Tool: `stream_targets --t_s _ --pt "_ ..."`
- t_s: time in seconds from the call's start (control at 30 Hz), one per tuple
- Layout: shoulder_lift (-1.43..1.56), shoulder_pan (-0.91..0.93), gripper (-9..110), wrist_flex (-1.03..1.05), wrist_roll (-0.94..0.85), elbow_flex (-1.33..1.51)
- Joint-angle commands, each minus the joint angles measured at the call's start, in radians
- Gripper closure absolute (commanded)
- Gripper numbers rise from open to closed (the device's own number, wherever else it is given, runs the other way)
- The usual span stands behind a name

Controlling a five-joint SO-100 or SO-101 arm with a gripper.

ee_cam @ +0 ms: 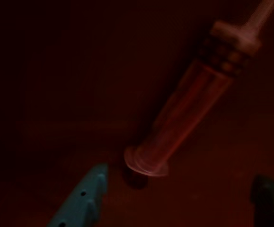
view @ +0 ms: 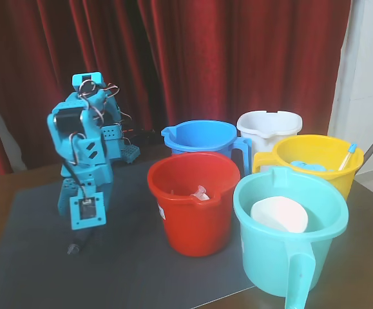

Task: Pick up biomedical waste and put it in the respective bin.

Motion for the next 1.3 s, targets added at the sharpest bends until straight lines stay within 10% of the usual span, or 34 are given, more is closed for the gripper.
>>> stream_targets --t_s 0.0,1.07,1.27 --pt "-0.008 -0.003 69 -0.002 0.003 -0.063" --pt "-0.397 0.058 70 -0.028 0.005 -0.391" --pt "-0.393 0.071 93 -0.072 -0.012 -0.391"
